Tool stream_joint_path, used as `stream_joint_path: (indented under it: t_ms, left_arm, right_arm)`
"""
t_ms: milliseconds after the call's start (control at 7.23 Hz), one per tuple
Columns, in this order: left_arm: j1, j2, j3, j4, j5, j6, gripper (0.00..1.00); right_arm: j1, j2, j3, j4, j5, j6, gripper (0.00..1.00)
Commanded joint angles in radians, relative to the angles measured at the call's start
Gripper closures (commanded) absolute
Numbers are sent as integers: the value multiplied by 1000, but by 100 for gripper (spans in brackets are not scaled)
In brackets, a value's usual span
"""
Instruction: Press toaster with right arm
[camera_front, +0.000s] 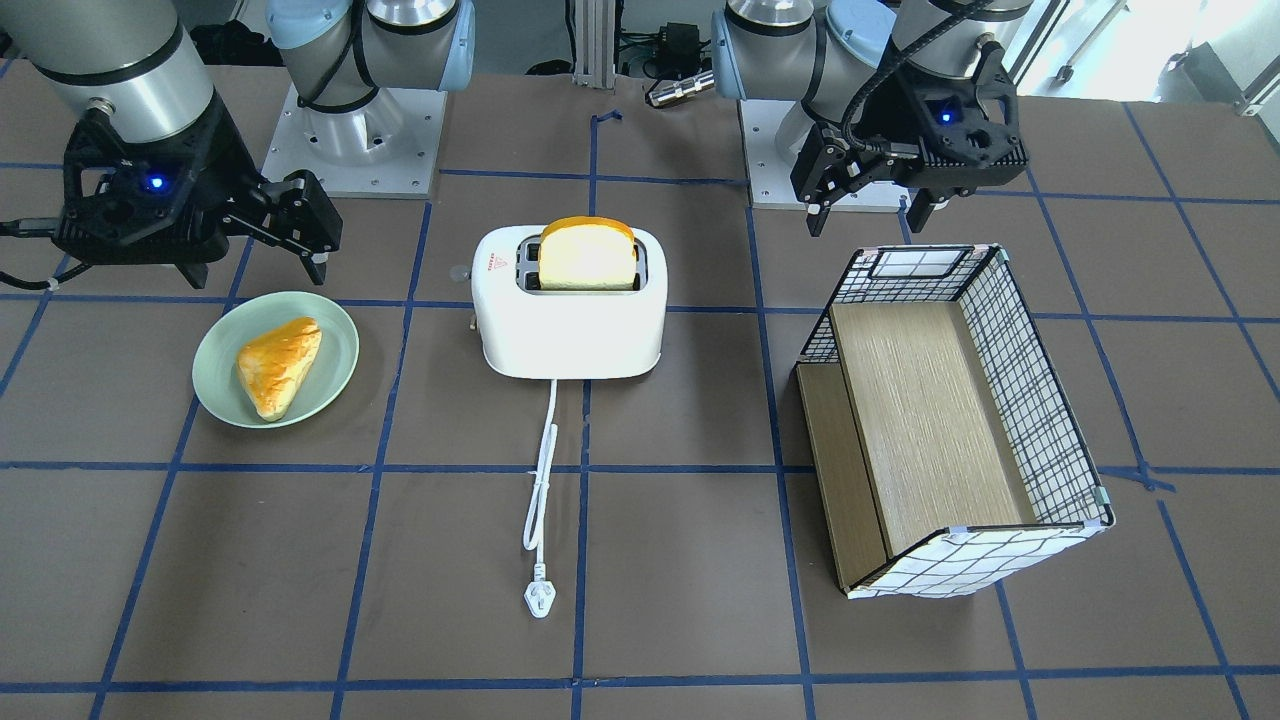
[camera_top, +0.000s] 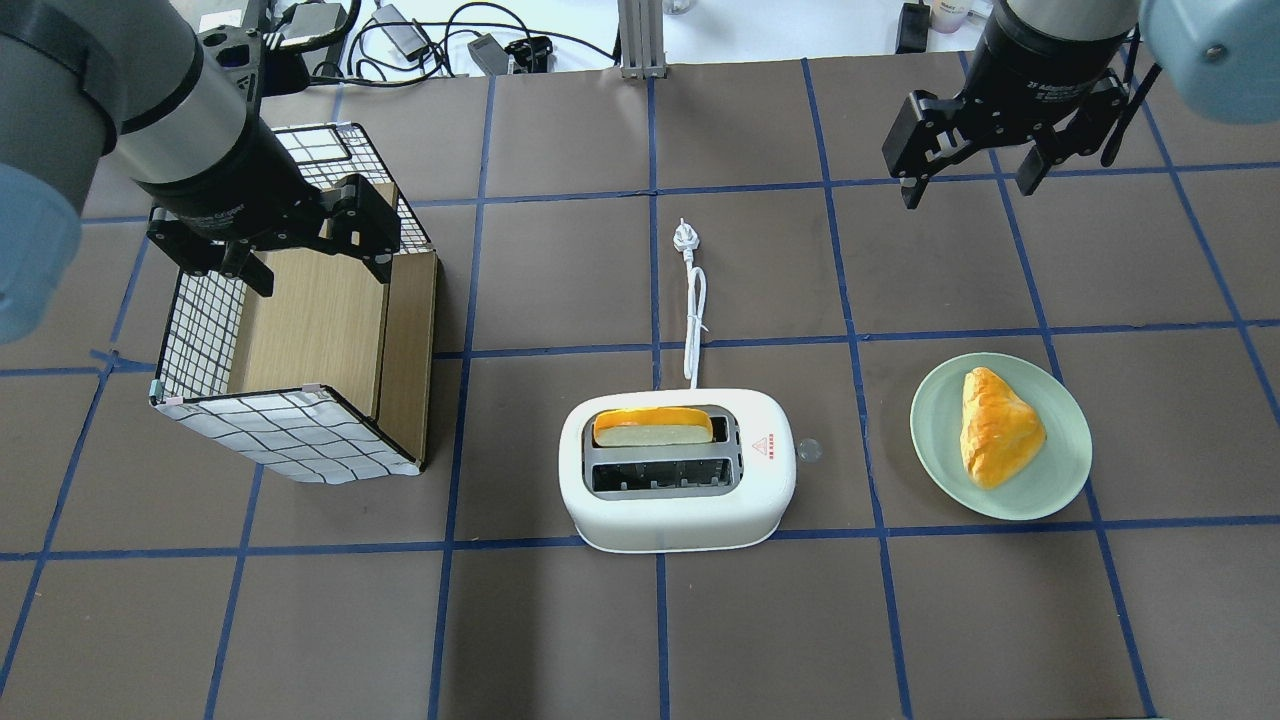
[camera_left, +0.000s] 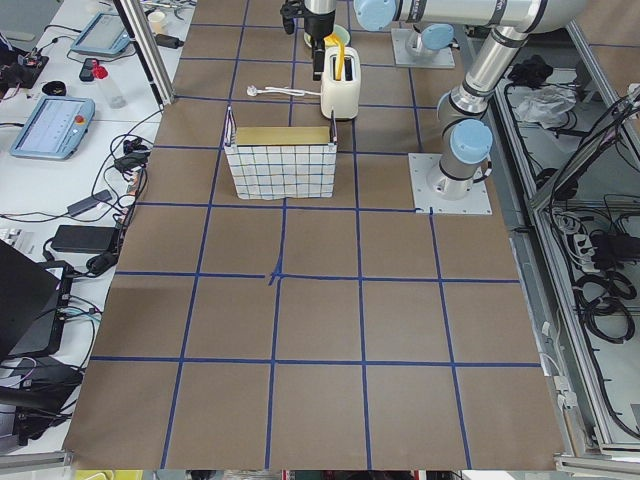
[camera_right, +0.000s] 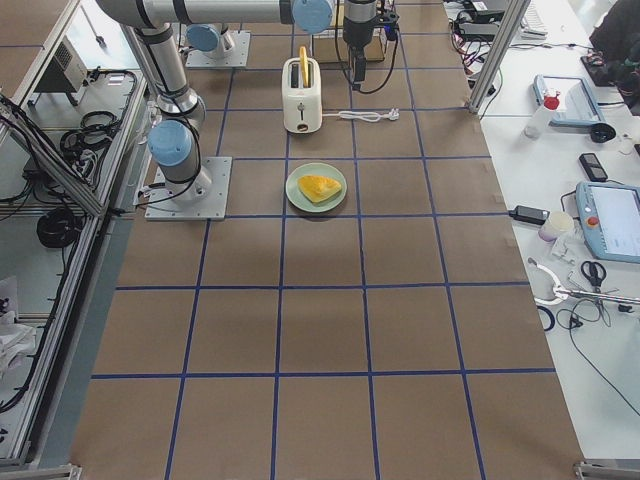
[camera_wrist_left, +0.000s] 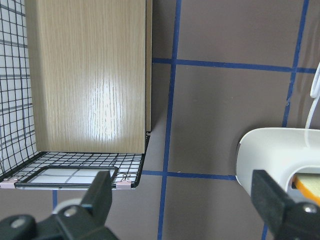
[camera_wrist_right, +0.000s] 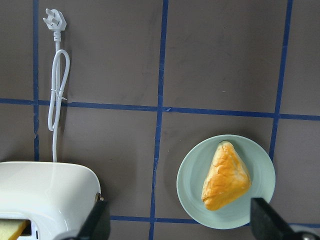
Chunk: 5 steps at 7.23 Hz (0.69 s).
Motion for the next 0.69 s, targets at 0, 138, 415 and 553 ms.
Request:
stream_joint_path:
  t_ms: [0,138,415,553]
  left_arm:
    - [0,0,0,0,1,0,0]
    - [0,0,0,0,-1,0,0]
    - [0,0,0,0,-1,0,0]
    - [0,0,0,0,1,0,0]
  right_arm:
    - [0,0,2,0,15,-3,0]
    - [0,1,1,0,38,1,0]
    - [0,0,-1,0,23,-1,0]
    - [0,0,-1,1,23,-1,0]
